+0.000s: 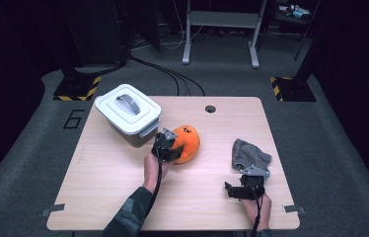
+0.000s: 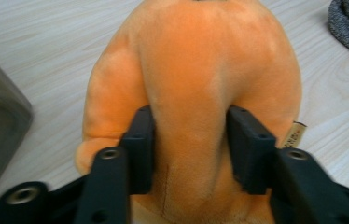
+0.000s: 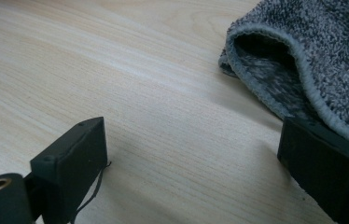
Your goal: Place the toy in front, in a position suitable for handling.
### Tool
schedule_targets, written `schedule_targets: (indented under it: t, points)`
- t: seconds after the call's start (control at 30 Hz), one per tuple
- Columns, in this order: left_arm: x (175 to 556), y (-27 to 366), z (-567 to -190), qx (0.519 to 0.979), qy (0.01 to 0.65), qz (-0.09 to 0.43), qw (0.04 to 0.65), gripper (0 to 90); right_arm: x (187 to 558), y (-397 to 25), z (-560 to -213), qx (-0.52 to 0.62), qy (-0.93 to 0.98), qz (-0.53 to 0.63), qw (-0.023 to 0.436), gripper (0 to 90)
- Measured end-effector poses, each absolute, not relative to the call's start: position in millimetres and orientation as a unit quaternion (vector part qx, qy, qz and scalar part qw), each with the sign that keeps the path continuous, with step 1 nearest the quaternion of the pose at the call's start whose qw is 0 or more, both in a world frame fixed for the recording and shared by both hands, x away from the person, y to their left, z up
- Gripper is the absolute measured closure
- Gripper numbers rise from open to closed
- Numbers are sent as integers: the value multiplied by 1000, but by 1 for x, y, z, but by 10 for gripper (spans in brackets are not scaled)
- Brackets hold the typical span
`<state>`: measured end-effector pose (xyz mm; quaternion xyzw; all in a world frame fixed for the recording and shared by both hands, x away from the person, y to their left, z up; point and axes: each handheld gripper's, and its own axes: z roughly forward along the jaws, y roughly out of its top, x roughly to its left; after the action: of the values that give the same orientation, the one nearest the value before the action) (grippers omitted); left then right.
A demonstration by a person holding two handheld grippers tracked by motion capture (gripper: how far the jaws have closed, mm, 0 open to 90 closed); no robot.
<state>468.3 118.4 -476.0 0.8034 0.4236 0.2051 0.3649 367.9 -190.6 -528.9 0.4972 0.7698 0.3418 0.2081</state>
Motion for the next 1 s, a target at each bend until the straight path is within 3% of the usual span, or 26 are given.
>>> schedule_targets:
  t: [0.13, 0.27, 1.0]
  points:
    - [466, 119, -475, 797, 417, 209, 383, 697, 368, -191, -529, 500, 769, 343, 205, 72]
    - [464, 122, -470, 795, 401, 207, 405, 741, 368, -191, -528, 501, 767, 345, 203, 72]
    - [447, 138, -443, 817, 303, 161, 462, 763, 368, -191, -529, 500, 768, 340, 212, 72]
